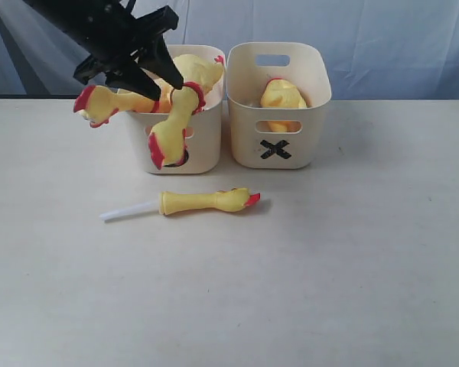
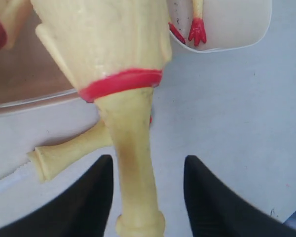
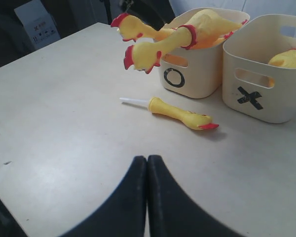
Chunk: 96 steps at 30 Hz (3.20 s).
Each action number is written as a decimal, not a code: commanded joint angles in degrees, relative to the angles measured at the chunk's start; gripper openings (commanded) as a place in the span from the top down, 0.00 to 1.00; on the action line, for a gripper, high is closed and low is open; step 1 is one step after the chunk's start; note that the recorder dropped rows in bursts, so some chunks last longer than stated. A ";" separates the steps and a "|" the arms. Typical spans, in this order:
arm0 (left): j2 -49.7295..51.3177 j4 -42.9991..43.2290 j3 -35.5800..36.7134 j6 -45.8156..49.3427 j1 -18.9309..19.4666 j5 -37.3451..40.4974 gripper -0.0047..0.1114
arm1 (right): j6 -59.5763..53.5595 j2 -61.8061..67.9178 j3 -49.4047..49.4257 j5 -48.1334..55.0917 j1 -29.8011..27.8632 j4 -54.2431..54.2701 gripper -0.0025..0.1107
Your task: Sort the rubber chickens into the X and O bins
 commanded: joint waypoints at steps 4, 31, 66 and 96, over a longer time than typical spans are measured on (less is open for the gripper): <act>-0.48 -0.97 -5.38 -0.03 0.41 -0.33 0.50 | -0.08 -0.34 0.37 -0.31 -0.29 0.05 0.99; -33.31 40.86 17.59 -7.98 0.27 -0.33 0.72 | -0.08 -0.34 0.37 -0.31 -0.29 0.05 0.99; -100.08 35.07 70.22 -4.69 0.27 -12.58 0.96 | -1.00 5.07 0.37 -19.61 -0.29 3.04 0.99; -110.43 39.59 75.48 -3.02 0.27 -28.92 0.96 | -38.90 79.84 -30.27 -14.46 1.10 9.48 0.98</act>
